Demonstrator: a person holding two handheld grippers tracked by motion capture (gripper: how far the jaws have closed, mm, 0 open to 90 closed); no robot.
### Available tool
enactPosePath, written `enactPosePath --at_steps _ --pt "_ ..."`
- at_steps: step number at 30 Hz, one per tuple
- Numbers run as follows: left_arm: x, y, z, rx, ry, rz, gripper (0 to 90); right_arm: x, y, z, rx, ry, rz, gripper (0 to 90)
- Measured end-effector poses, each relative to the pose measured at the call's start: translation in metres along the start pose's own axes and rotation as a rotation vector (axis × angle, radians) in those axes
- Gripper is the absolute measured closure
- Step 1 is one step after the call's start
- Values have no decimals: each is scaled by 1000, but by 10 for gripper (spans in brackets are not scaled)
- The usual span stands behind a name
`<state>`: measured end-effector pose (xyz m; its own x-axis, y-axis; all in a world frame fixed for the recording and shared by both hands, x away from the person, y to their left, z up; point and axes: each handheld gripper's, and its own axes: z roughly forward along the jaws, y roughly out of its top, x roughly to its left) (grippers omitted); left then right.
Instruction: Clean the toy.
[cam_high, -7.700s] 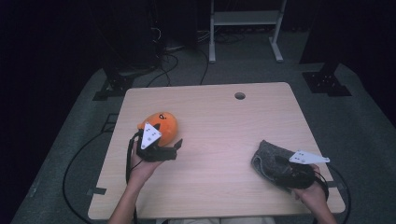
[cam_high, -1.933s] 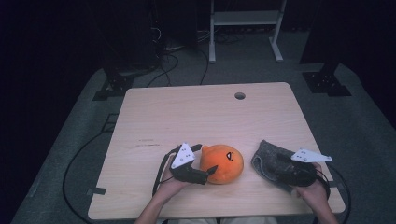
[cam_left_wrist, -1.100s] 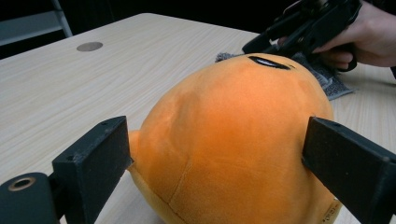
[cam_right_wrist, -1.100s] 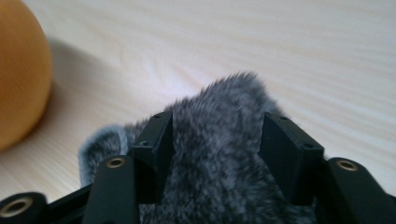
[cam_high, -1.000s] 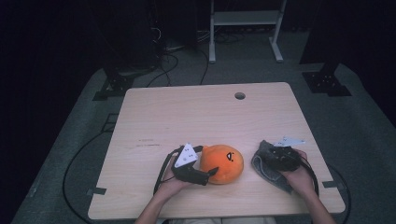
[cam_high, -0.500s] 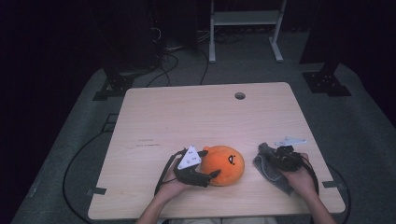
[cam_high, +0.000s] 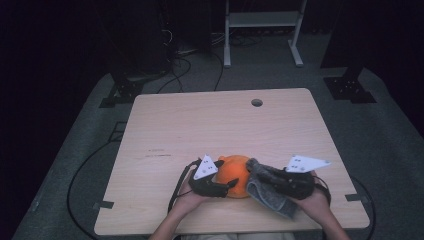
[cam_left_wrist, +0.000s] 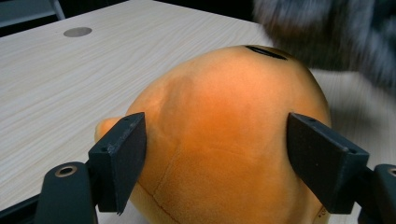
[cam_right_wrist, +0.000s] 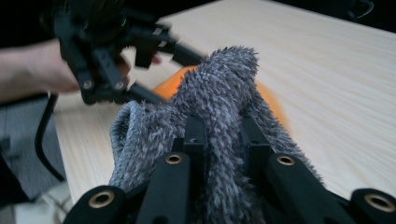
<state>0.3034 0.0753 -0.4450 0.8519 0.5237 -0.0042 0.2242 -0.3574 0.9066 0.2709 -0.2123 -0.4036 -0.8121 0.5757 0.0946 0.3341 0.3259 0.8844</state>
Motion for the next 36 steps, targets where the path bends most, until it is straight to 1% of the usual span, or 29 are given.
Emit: enactPosePath --at_steps 1,2,3,4,6,7,8,9,10,12,14,17,21,23,24,25,26,27,28,29,30,31,32,33,36 --pt "0 0 0 0 0 0 216 4 0 7 18 -13 -27 750" --pt "1 0 0 4 -15 4 205 7 -1 16 37 -48 -55 731" --pt "2 0 0 15 -24 2 195 8 -2 20 40 -63 -60 709" --pt "2 0 -1 17 -34 -1 180 8 -3 24 28 -83 -63 675" --pt "3 -1 -2 20 -50 10 177 10 -5 29 8 -112 -65 606" --pt "3 -1 -2 20 -50 10 175 10 -5 29 8 -112 -65 606" --pt "2 -2 -2 23 -62 17 175 10 -7 31 -1 -122 -74 572" --pt "2 -1 -1 30 -70 39 167 13 -11 34 -6 -150 -99 569" --pt "2 -1 -2 33 -74 45 168 13 -12 35 0 -154 -100 593" --pt "3 -1 -3 28 -76 54 178 13 -11 34 15 -172 -98 676" --pt "5 -3 -4 17 -68 56 216 10 -10 31 28 -172 -83 715" --pt "5 -4 -3 8 -54 44 246 4 -12 29 43 -187 -66 734" --pt "5 -3 -2 16 -49 39 249 -3 -17 23 84 -258 -63 745" --pt "6 -3 -2 19 -44 33 249 -5 -20 20 92 -270 -51 751" --pt "6 -3 -2 20 -41 30 249 -4 -20 18 82 -268 -48 753" --pt "6 -3 -2 20 -41 30 249 -2 -19 16 65 -255 -53 753" --pt "7 -3 0 15 -39 16 248 4 -15 15 35 -203 -63 752" --pt "7 -3 1 13 -36 9 247 10 -11 16 12 -163 -80 752" --pt "7 -3 1 14 -34 7 245 17 -8 18 11 -145 -107 751" --pt "7 -3 1 15 -34 0 244 22 -7 21 18 -146 -129 750" --pt "8 -3 1 15 -37 -2 243 27 -7 26 43 -160 -170 747" --pt "8 -3 1 15 -37 -2 244 27 -7 26 43 -160 -170 747" --pt "9 -4 0 16 -38 -4 244 27 -8 28 54 -167 -186 747" --pt "9 -5 0 11 -43 -14 244 17 -11 27 59 -182 -148 747" --pt "11 -5 0 10 -48 -19 240 0 -18 22 81 -237 -84 747"
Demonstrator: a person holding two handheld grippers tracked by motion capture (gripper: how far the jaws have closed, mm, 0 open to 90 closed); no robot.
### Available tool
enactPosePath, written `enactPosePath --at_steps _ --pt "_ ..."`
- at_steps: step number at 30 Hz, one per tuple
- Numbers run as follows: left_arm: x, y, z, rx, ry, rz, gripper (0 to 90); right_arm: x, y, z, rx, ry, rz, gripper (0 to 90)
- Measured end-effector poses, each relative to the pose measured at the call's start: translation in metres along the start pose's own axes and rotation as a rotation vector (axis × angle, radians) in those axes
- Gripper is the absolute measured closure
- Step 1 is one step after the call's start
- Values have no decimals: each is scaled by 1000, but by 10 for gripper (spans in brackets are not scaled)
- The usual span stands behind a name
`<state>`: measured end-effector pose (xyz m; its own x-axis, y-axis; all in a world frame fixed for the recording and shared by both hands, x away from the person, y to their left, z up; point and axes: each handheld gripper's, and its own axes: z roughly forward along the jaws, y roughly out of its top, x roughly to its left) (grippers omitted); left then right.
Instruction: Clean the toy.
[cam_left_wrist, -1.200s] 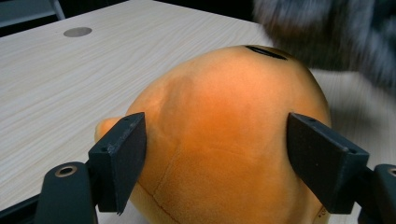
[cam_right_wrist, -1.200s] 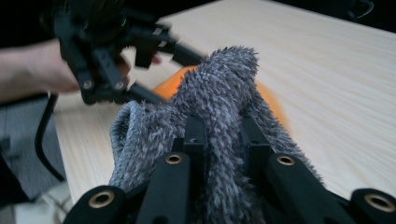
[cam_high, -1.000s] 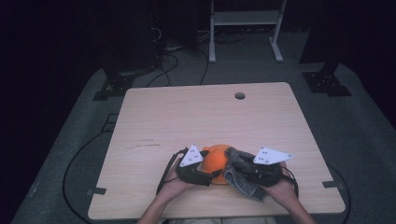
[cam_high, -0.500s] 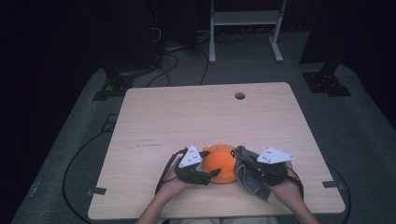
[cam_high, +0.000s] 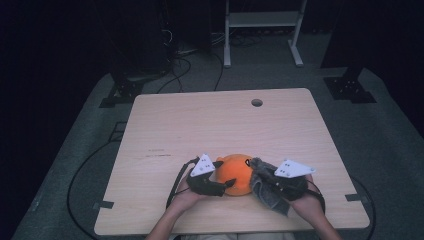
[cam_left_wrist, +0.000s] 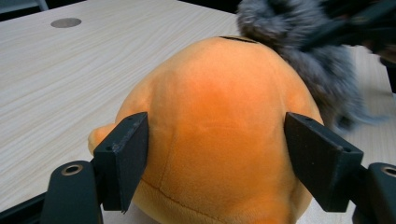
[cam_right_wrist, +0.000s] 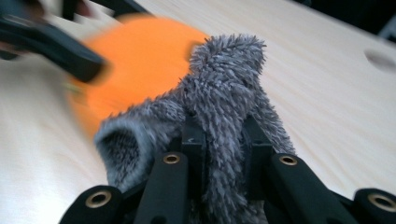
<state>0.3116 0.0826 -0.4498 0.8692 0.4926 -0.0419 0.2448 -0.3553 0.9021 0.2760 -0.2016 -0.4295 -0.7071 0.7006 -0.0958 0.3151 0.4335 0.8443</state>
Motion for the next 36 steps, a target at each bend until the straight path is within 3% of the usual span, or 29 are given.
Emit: enactPosePath --at_steps 2,4,7,9,13,15,17,19,21,23,24,26,27,28,32,36 --pt "0 0 0 2 -7 1 209 -12 -7 1 25 -9 53 749" --pt "-2 0 2 -1 -11 19 196 -16 -8 1 20 6 87 750" --pt "-4 0 2 1 -9 24 195 -10 2 -4 -54 68 113 750" --pt "-7 1 2 11 -6 49 196 -3 8 -4 -92 121 111 748" --pt "-9 2 1 17 -15 64 203 3 9 1 -72 115 79 746" --pt "-9 2 0 13 -22 64 208 -5 5 2 -61 114 112 748" --pt "-12 4 2 23 -21 78 215 -14 2 2 -34 69 151 755" --pt "-14 5 3 29 -17 90 214 -14 5 -1 -62 83 170 756" --pt "-17 5 1 36 -32 120 211 -11 9 -3 -103 133 178 755" --pt "-15 6 0 31 -51 109 166 -8 11 -2 -95 133 166 756" --pt "-13 7 -2 6 -73 84 145 -5 9 2 -68 122 125 758" --pt "-7 11 -5 -48 -43 26 117 -5 5 2 -63 129 122 759" --pt "-7 11 -5 -48 -43 26 95 -5 5 2 -63 129 122 759" --pt "-5 10 -3 -39 20 30 92 -5 2 -1 -60 144 114 759" --pt "-9 5 5 -11 25 24 100 -4 0 -2 -49 138 98 758" --pt "-14 4 5 -6 28 45 156 -14 -4 -2 -19 109 142 755"
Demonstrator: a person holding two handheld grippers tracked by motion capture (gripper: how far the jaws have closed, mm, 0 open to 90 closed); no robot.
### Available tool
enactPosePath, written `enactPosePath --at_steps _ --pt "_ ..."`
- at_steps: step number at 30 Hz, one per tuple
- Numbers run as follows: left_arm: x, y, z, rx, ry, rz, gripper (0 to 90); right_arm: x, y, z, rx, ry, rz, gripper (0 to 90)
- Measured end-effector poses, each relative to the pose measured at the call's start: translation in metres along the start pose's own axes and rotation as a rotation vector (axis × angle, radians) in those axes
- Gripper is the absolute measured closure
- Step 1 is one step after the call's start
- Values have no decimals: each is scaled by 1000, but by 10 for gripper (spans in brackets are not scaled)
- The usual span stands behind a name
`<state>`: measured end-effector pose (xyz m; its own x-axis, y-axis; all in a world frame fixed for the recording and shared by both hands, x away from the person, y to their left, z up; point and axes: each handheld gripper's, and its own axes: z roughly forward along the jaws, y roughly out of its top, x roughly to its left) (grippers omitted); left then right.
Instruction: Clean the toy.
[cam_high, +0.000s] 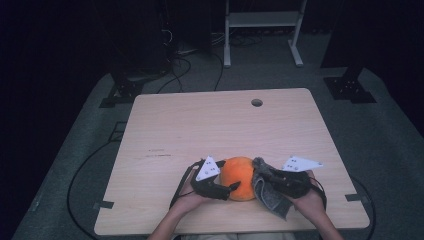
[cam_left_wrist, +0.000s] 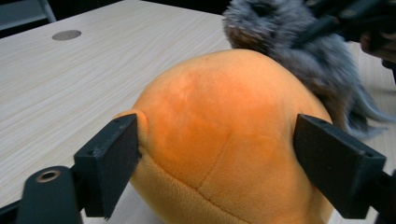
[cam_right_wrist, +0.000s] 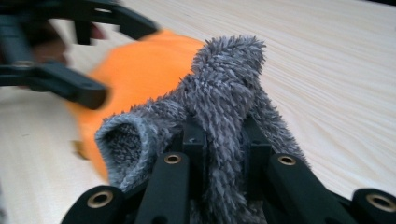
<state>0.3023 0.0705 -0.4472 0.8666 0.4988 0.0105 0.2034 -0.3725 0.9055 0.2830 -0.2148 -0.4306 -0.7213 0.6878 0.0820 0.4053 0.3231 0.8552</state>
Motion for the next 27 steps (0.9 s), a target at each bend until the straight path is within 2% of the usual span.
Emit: enactPosePath --at_steps 3,5,6,7,8,10,14,17,18,19,21,22,23,24,25,27 --pt "-2 0 0 8 -5 19 158 -7 0 -3 3 -45 30 756" --pt "-3 0 -1 10 -7 27 159 -4 5 -7 -41 -27 34 756" --pt "-4 0 -1 8 -13 35 159 -4 5 -7 -41 -27 34 756" --pt "-3 2 -3 7 -26 47 155 4 12 -7 -70 3 19 756" --pt "-1 4 -5 3 -33 47 135 6 13 -5 -62 12 3 756" --pt "2 7 -8 10 -32 33 95 14 10 2 -34 -4 -56 759" --pt "5 2 -2 35 -42 -3 66 18 6 0 -36 10 -79 758" --pt "2 1 -1 31 -43 7 127 14 4 -1 -31 11 -59 757" --pt "0 2 -1 32 -41 15 133 4 2 -1 -20 12 -17 756" --pt "-1 2 -1 38 -39 19 141 0 1 -2 -10 5 2 756" --pt "-3 3 -1 41 -39 39 142 -2 0 -2 -1 -1 12 757" --pt "-6 4 -1 45 -39 55 144 -4 1 -6 9 -25 7 760" --pt "-6 4 -1 45 -39 55 144 -4 1 -6 9 -25 7 760" --pt "-8 4 -1 42 -49 78 144 2 7 -11 -33 -7 0 760" --pt "-8 4 -1 42 -49 78 143 4 9 -11 -46 11 -1 760" --pt "-9 4 -1 35 -50 91 119 10 11 -7 -40 36 -22 760"
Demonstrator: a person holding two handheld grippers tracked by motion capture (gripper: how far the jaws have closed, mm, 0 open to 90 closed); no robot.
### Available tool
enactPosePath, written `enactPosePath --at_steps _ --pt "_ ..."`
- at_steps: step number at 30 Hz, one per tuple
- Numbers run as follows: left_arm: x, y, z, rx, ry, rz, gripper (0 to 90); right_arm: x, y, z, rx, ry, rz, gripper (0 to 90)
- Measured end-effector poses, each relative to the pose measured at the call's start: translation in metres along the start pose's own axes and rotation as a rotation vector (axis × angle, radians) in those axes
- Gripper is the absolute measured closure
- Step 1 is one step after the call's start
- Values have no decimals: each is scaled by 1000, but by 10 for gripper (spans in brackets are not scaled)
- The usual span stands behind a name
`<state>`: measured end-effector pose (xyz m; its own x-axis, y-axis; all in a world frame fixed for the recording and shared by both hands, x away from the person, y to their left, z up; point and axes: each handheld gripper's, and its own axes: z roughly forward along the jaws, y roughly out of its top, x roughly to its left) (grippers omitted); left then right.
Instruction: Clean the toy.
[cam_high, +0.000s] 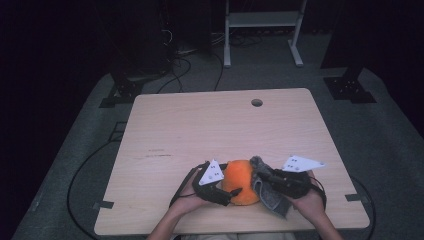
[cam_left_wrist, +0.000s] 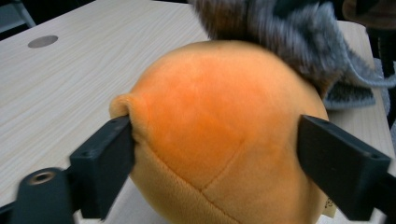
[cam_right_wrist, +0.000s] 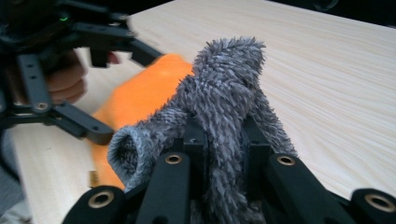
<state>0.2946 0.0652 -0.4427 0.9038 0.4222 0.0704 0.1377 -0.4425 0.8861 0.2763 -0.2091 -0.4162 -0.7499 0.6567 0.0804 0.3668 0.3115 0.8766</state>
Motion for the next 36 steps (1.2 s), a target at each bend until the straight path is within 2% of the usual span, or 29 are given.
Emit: enactPosePath --at_steps 1,2,4,5,6,9,10,11,13,15,17,18,19,20,21,23,24,27,28,31,32,34,36 --pt "4 3 -2 16 1 -20 87 4 -1 5 13 -11 -36 763" --pt "4 3 -2 16 1 -20 68 4 -1 5 13 -11 -36 763" --pt "8 3 -1 32 3 -60 52 8 -2 5 8 -7 -58 762" --pt "6 1 1 33 -14 -58 77 7 -3 5 8 -6 -58 762" --pt "4 0 2 25 -8 -40 91 5 -4 4 10 -6 -49 761" --pt "0 0 3 13 0 -22 125 -6 -10 3 24 -9 3 760" --pt "0 0 3 13 0 -22 126 -6 -10 3 24 -9 3 760" --pt "-3 0 3 8 4 -13 127 -15 -13 2 46 -31 37 758" --pt "-4 0 2 9 7 0 128 -17 -15 2 54 -37 42 758" --pt "-7 0 2 9 10 23 133 -21 -17 -2 91 -83 34 761" --pt "-8 0 2 12 13 30 133 -21 -16 -6 65 -54 53 762" --pt "-9 -1 2 8 13 36 133 -19 -14 -8 45 -35 47 762" --pt "-9 -1 2 4 12 35 133 -16 -11 -10 15 3 53 762" --pt "-9 -1 2 4 12 35 133 -16 -11 -10 15 3 53 762" --pt "-9 -2 3 1 11 38 133 -7 -5 -10 -26 65 45 762" --pt "-9 -2 3 1 10 43 133 0 -3 -4 1 62 3 759" --pt "-9 -2 2 1 8 45 133 0 -3 -4 1 62 3 759" --pt "-7 -3 2 0 4 35 133 -5 -6 -1 16 54 26 758" --pt "-8 -2 2 1 5 38 133 -13 -10 -1 46 -2 31 758" --pt "-12 1 3 4 14 51 133 -19 -11 -2 55 -14 48 759" --pt "-14 3 4 5 15 63 132 -18 -9 -5 39 -13 48 761" --pt "-18 5 5 1 16 86 133 -12 -2 -7 -4 30 41 761" --pt "-22 7 5 1 17 108 132 -2 8 -6 -30 57 8 760"
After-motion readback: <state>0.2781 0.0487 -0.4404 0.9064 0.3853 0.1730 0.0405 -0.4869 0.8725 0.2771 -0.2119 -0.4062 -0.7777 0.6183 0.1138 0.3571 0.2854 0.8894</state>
